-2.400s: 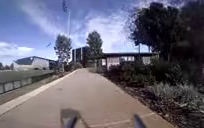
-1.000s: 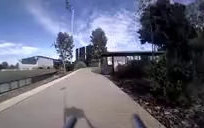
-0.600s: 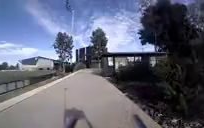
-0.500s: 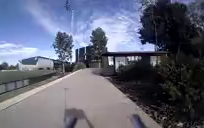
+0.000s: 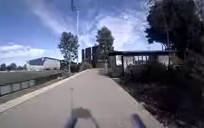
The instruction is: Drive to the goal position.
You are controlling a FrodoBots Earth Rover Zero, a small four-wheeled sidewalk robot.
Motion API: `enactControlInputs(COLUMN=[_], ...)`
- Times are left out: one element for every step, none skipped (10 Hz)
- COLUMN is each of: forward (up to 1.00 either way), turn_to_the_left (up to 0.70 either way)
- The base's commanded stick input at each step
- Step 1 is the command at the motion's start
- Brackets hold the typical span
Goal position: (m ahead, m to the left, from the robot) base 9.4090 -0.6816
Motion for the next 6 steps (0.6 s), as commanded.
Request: enactControlInputs(forward=[1.0, 1.0, 1.0, 1.0, 1.0, 1.0], turn_to_the_left=[0.0, 0.0, 0.0, 0.0, 0.0, 0.0])
